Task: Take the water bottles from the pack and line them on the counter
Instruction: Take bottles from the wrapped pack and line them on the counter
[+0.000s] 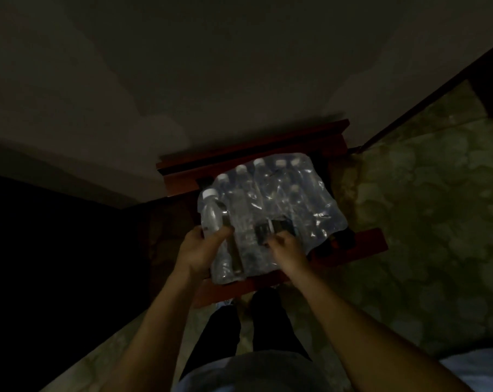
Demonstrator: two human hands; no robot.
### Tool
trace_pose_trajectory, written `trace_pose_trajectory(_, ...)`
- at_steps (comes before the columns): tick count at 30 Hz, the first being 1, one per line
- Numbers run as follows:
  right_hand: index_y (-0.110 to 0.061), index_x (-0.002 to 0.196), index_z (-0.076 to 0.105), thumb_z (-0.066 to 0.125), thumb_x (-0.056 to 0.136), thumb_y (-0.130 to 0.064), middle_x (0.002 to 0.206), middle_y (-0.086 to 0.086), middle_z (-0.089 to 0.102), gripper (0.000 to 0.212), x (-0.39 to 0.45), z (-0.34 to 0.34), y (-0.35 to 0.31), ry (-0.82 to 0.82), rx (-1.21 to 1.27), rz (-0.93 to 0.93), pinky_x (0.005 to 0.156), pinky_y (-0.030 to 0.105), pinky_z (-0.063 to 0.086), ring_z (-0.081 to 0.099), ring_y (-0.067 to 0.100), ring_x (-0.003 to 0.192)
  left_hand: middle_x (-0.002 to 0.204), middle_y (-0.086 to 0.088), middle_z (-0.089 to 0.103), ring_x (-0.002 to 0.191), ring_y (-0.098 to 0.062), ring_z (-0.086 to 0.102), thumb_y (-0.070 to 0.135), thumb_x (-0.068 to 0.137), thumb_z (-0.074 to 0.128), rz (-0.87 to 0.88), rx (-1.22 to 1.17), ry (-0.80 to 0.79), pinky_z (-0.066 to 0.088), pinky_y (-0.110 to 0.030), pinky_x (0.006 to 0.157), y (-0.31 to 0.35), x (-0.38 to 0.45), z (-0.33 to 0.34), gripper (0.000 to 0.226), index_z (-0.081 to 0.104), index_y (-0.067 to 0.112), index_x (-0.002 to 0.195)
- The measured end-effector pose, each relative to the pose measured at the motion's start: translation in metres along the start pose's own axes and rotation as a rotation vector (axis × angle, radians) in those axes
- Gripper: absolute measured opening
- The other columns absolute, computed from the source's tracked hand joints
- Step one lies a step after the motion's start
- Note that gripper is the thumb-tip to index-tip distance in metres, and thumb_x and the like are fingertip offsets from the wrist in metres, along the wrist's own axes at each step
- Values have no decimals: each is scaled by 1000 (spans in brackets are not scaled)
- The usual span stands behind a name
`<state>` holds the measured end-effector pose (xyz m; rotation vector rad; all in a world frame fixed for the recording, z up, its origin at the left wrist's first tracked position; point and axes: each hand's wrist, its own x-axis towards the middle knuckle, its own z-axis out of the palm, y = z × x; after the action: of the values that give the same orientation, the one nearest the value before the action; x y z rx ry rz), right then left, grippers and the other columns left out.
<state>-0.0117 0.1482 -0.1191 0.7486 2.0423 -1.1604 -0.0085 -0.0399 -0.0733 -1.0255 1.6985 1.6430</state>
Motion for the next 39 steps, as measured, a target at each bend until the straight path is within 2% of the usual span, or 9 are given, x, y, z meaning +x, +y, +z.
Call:
trace_pose_trajectory(4, -3, 112, 64, 61, 91, -23, 112, 19, 66, 29, 40, 25, -5, -7, 154, 140, 95, 49, 51, 63, 36, 103, 97, -12, 76, 81, -26, 76, 35, 75, 79, -40, 5, 70, 62, -38, 68, -13, 9, -21, 41, 69, 12, 107)
trace_pose_trajectory(7, -5, 111, 62, 63, 90, -12, 94, 10, 64, 22, 56, 40, -19, -49, 445, 182, 71, 36, 57, 62, 22, 77, 89, -9, 78, 67, -13, 75, 31, 78, 77, -27, -11, 101, 55, -21, 50, -22, 12, -27, 32, 71, 12, 103)
trace_pose_trajectory(13, -21, 73, 59, 78, 80, -34, 74, 0, 62, 24, 69, 55, -24, 10, 559, 263, 72, 37, 56, 58, 15, 63, 94, -5, 76, 69, -9, 75, 28, 83, 71, -14, -38, 59, 52, -15, 48, -23, 0, -17, 33, 67, 13, 112)
trace_pose_trajectory(17, -16, 70, 61, 79, 78, -30, 65, 0, 59, 25, 68, 56, -23, 40, 587, 260, 55, 30, 49, 51, 11, 52, 97, -6, 75, 73, -13, 75, 24, 84, 71, -9, -59, 36, 54, -18, 49, -15, -6, -9, 32, 67, 12, 114)
trace_pose_trajectory(19, -12, 85, 67, 78, 78, -30, 79, 4, 66, 23, 63, 52, -21, 54, 576, 245, 70, 37, 57, 59, 14, 61, 98, -7, 74, 78, -18, 75, 24, 85, 71, -21, -65, 20, 56, -24, 54, -9, -7, -7, 33, 66, 11, 115)
trace_pose_trajectory(21, -11, 114, 65, 80, 75, -37, 104, 7, 69, 50, 56, 44, -20, 38, 571, 242, 90, 44, 57, 67, 22, 88, 106, -12, 72, 90, -26, 72, 22, 85, 71, -38, -70, 11, 58, -35, 68, -3, -6, -5, 38, 62, 9, 120)
trace_pose_trajectory(24, -17, 125, 61, 79, 73, -47, 117, 6, 67, 63, 43, 30, -21, -58, 577, 224, 93, 45, 56, 65, 26, 105, 117, -21, 66, 99, -35, 68, 32, 74, 75, -10, -50, -4, 57, -47, 83, 5, -5, -4, 62, 56, 5, 126)
trace_pose_trajectory(30, -19, 92, 67, 64, 79, -49, 84, 2, 65, 33, 14, 1, -19, -25, 491, 283, 49, 22, 46, 57, 13, 64, 119, -19, 65, 101, -38, 68, 53, 55, 80, 0, -85, -34, 56, -58, 87, 17, -16, -3, 90, 54, 6, 126)
trace_pose_trajectory(39, -18, 79, 61, 64, 78, -51, 69, -2, 58, 33, -48, -41, -56, 12, 282, 208, 33, 14, 34, 49, 7, 45, 115, -14, 65, 99, -34, 68, 37, 75, 78, 33, -134, -59, 56, -57, 89, 28, -32, -9, 65, 50, 11, 127)
